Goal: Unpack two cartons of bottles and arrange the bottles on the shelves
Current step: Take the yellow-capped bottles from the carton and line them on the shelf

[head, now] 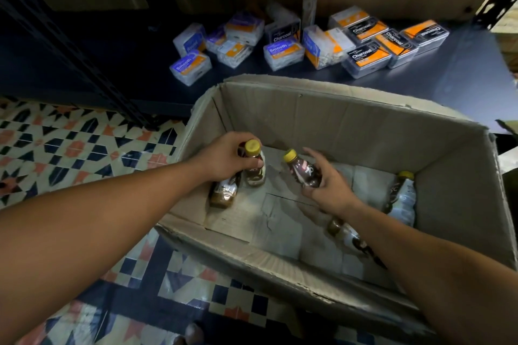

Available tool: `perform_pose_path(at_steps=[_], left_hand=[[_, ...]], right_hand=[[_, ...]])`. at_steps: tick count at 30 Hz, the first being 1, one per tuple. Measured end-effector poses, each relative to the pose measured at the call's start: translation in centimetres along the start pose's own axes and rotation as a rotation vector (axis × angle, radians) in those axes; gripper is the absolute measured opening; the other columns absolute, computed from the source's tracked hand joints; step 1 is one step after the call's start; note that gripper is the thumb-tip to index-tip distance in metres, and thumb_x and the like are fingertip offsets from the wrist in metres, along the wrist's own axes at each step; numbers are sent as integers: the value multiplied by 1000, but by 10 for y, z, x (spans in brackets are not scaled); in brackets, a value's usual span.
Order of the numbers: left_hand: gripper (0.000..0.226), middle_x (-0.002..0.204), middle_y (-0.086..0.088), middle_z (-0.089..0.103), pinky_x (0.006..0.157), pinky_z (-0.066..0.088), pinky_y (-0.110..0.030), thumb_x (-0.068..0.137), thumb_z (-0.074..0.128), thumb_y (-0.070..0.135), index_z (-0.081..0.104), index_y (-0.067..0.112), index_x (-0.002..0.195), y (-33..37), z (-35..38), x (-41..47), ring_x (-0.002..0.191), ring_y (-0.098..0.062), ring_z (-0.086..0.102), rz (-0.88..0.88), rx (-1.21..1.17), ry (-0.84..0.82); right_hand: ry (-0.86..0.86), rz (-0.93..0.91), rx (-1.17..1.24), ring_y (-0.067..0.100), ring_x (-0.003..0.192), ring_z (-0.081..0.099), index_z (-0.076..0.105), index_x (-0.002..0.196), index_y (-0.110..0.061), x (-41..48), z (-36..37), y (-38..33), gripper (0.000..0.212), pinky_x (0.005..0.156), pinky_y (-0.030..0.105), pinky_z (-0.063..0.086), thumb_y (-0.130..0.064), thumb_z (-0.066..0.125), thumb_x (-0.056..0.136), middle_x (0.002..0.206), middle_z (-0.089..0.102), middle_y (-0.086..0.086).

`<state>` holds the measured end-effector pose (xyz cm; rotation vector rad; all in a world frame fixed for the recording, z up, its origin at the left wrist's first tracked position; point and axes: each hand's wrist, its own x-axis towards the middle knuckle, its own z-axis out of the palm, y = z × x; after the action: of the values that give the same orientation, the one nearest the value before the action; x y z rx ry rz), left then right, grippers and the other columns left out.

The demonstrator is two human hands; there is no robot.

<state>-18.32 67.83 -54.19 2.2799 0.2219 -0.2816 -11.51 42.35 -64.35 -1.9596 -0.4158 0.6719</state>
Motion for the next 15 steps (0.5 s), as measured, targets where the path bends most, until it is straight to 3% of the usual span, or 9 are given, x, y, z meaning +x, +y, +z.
perform_pose_path(at_steps=[3, 8, 10, 12, 15], left_hand=[[33, 103, 12, 71, 97, 53, -40, 80, 83, 25, 68, 28, 110, -5, 4, 4, 101, -3, 65, 16, -43, 37], [29, 100, 12, 70, 88, 56, -37, 79, 84, 30, 67, 30, 102, 1, 12, 13, 91, -6, 67, 41, -10, 65], [26, 95, 8, 70, 81, 57, -38, 81, 82, 31, 67, 28, 102, 4, 17, 16, 81, -9, 66, 54, 29, 85], [40, 110, 10, 68, 83, 58, -41, 78, 84, 34, 61, 34, 111, 7, 22, 19, 87, -10, 65, 63, -4, 85], [68, 130, 14, 60, 89, 57, -40, 76, 86, 34, 52, 41, 135, 19, 27, 25, 101, -9, 62, 93, 32, 1]], right_hand=[[59, -9, 77, 4, 99, 64, 46, 138, -47, -2, -6, -10, 76, 76, 20, 51, -5, 74, 81, 118, 64, -11], [195, -90, 76, 1, 77, 61, 59, 99, -34, -3, -10, -18, 24, 70, 20, 48, -28, 79, 86, 86, 66, -11], [270, -132, 48, 6, 70, 57, 58, 85, -30, -2, -11, -22, 20, 67, 30, 47, -35, 77, 87, 76, 62, -10], [315, -163, 15, 5, 69, 56, 58, 85, -34, -2, -14, -27, 19, 65, 32, 47, -31, 76, 87, 77, 63, -16], [286, -157, 57, 7, 81, 64, 58, 107, -42, -6, -18, -25, 29, 75, 38, 57, -28, 75, 89, 91, 67, -17]])
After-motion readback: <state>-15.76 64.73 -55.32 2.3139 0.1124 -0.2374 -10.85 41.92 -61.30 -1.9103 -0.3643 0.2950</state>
